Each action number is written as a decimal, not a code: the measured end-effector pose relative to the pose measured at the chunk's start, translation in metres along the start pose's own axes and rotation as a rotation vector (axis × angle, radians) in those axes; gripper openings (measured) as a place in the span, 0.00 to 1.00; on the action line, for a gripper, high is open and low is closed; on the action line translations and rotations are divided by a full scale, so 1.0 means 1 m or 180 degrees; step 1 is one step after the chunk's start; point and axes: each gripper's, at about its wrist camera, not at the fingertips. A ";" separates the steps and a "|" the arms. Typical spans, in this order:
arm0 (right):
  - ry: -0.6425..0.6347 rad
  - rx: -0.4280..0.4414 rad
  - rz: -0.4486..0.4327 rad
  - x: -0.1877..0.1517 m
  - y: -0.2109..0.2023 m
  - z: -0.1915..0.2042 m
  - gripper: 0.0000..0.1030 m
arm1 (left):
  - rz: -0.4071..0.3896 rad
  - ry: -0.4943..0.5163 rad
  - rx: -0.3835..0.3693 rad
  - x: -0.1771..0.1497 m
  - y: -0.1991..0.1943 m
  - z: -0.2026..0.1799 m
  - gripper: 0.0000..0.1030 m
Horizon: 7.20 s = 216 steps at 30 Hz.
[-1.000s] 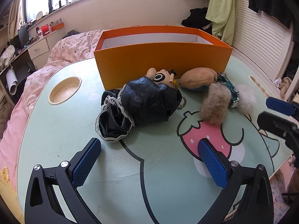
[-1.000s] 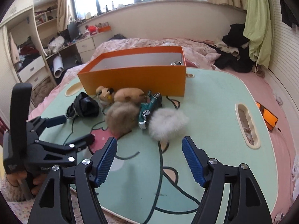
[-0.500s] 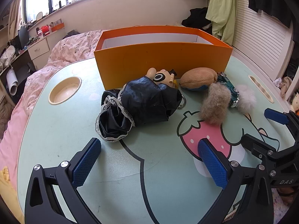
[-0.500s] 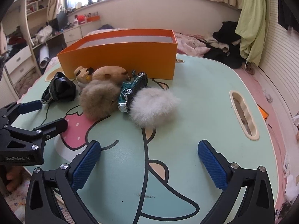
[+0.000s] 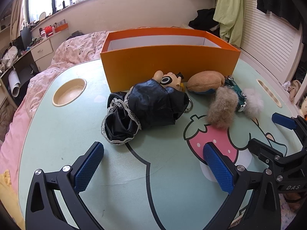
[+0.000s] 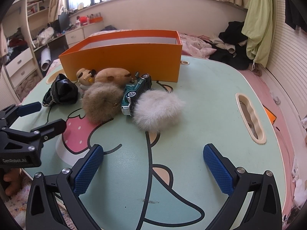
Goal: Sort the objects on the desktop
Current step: 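Lower the left gripper into the box and grasp the clear plastic bag, then lift the clear bag out and set it beside the black cloth, then lower the right gripper into the box and grasp the black case, then lift the black case out and set it beside the green car, then lower the left gripper into the box and grasp the silver metal cup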
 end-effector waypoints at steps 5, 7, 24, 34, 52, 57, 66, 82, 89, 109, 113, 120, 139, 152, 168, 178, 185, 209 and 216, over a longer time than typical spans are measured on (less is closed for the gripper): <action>-0.0002 0.0002 -0.0002 -0.001 -0.001 -0.002 1.00 | -0.0349 -0.0037 -0.0130 0.032 -0.035 0.005 1.00; -0.0005 0.0003 -0.0002 -0.001 -0.001 -0.002 1.00 | -0.0425 -0.0052 -0.0155 0.054 -0.043 0.007 1.00; -0.0007 0.0001 -0.0008 -0.002 -0.003 0.000 1.00 | 0.1305 -0.0322 -0.0729 0.172 0.127 -0.020 0.56; -0.0012 0.0001 -0.0011 -0.003 -0.004 -0.001 1.00 | 0.1130 -0.0320 -0.0711 0.177 0.115 -0.008 0.31; -0.0025 0.0006 -0.0010 -0.003 -0.004 -0.001 1.00 | 0.0913 0.0262 -0.1149 0.087 0.016 -0.006 0.33; -0.0030 0.0007 -0.0012 -0.003 -0.005 -0.001 1.00 | 0.0953 0.0213 -0.1384 0.071 0.012 -0.002 0.49; -0.0044 0.0010 -0.0014 -0.003 -0.005 -0.001 1.00 | 0.0320 0.0472 -0.0937 0.034 -0.039 -0.008 0.77; -0.0001 -0.0046 -0.0024 -0.004 -0.005 -0.006 1.00 | 0.0172 0.0293 -0.0186 -0.007 0.009 -0.018 1.00; -0.0027 -0.0044 -0.0035 -0.005 -0.005 -0.005 1.00 | 0.0158 0.0288 -0.0188 -0.010 0.010 -0.018 1.00; -0.0059 0.0410 -0.0319 0.108 -0.057 -0.019 0.89 | 0.0139 0.0289 -0.0200 -0.010 0.006 -0.014 1.00; -0.0060 0.0728 0.0151 0.177 -0.015 -0.005 0.74 | 0.0137 0.0290 -0.0202 -0.010 0.005 -0.013 1.00; -0.0216 0.0274 0.1044 0.206 0.087 0.015 0.61 | 0.0123 0.0295 -0.0214 -0.010 0.005 -0.013 1.00; -0.0064 0.0319 0.1238 0.217 0.105 0.015 0.48 | 0.0114 0.0298 -0.0221 -0.010 0.005 -0.015 1.00; -0.0356 -0.0345 0.1674 0.199 0.153 0.029 0.70 | 0.0109 0.0306 -0.0227 -0.010 0.005 -0.016 1.00; 0.0092 0.0177 0.0826 0.162 0.002 -0.037 0.58 | 0.0106 0.0305 -0.0238 -0.010 0.006 -0.016 1.00; 0.0317 0.0207 0.1151 0.109 0.054 -0.040 0.59 | 0.0100 0.0308 -0.0246 -0.010 0.005 -0.016 1.00; 0.0159 0.0093 0.0591 0.095 0.014 -0.026 0.74 | 0.0100 0.0306 -0.0246 -0.010 0.004 -0.016 1.00; -0.0236 0.0021 -0.0127 -0.017 -0.012 -0.012 1.00 | 0.0036 0.0206 -0.0259 -0.011 -0.002 -0.008 1.00; -0.0249 0.0013 -0.0135 -0.018 -0.013 -0.013 1.00 | -0.0334 0.0299 -0.0462 0.032 -0.037 -0.010 1.00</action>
Point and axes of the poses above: each gripper's, at about its wrist camera, not at the fingertips, and y roughly the way its jaws point, z to its left, x to its top
